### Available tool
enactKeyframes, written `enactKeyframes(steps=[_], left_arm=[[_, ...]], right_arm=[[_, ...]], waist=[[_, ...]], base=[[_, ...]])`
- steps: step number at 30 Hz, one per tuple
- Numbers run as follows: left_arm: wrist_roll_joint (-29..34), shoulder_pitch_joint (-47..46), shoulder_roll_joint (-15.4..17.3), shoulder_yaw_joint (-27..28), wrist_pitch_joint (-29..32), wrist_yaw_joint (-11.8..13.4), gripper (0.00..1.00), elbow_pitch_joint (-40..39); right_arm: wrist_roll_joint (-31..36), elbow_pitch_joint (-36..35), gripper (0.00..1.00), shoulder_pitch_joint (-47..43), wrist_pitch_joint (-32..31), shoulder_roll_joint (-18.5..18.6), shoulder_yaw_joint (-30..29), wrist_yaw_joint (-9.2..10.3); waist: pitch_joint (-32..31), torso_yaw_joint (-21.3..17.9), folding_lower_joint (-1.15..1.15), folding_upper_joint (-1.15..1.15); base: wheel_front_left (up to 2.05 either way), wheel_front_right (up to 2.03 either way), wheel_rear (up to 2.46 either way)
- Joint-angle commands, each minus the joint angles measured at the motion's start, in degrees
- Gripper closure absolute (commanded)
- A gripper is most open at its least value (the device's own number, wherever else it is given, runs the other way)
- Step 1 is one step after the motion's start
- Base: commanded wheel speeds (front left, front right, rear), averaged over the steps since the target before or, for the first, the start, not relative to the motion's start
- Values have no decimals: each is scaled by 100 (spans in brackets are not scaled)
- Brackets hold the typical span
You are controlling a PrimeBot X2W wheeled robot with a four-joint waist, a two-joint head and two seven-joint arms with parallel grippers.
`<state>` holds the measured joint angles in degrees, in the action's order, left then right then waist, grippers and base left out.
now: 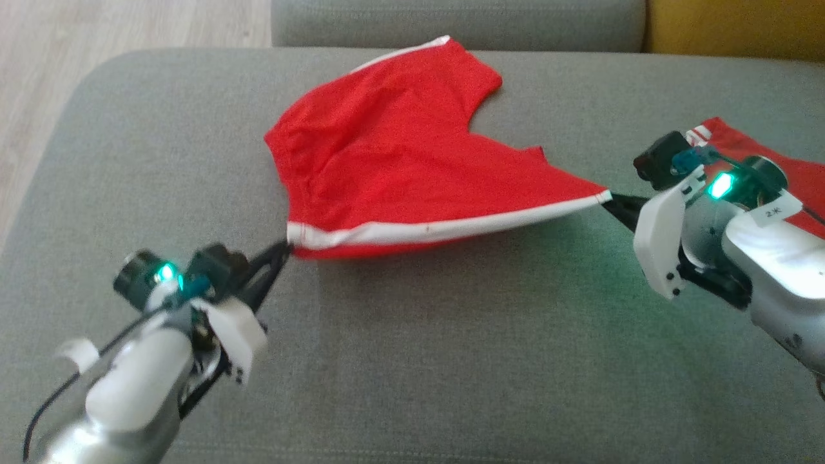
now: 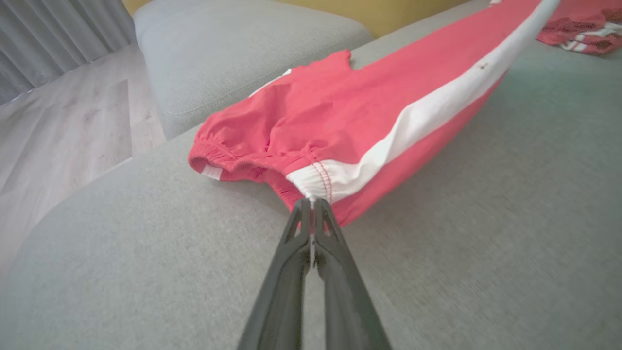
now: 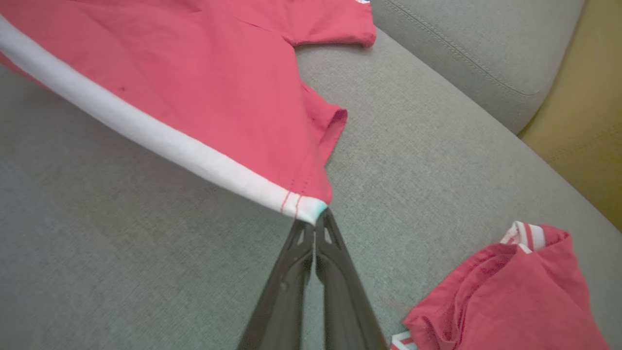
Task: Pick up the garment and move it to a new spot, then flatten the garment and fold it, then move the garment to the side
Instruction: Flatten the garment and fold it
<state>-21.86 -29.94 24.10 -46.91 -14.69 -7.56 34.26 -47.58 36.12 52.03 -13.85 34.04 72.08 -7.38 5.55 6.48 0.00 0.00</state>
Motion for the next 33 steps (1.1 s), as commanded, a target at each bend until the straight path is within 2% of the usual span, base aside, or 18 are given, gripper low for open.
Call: enactKeyframes(steps=[1,9,14,18,25,29,33], left_arm=[[-63,-56,297,145,-30,8,100,-162],[-596,441,675,-548,181,8,100,-561],[-1204,782,1096,-852,601,8,100,-1300],[-1436,984,1514,-888,802,8,100,-1884],[-1899,1326,1966,-882,1215,69,100,-2816],[-2019,1395,2046,-799,1264,225,100,-3126],[-2044,1324,1993,-663,1158,384,100,-3238]], right_arm=[[-115,-209,100,-137,-79,217,-1,-11],[-386,-1019,100,-600,-526,773,114,-11],[-542,-1652,100,-978,-1064,1297,125,-11],[-479,-2207,100,-1199,-1392,1724,126,-11],[-700,-3008,100,-1448,-2007,2401,127,-11],[-782,-3295,100,-1356,-2048,2560,66,-11],[-760,-3298,100,-1056,-1844,2464,-144,-11]], waist=[[-124,-24,0,0],[-471,-68,0,0],[-673,-85,0,0],[-769,-101,0,0],[-855,-103,0,0],[-842,-100,0,0],[-772,-67,0,0]], base=[[0,0,0],[0,0,0],[0,0,0],[0,0,0],[0,0,0],[0,0,0],[0,0,0]])
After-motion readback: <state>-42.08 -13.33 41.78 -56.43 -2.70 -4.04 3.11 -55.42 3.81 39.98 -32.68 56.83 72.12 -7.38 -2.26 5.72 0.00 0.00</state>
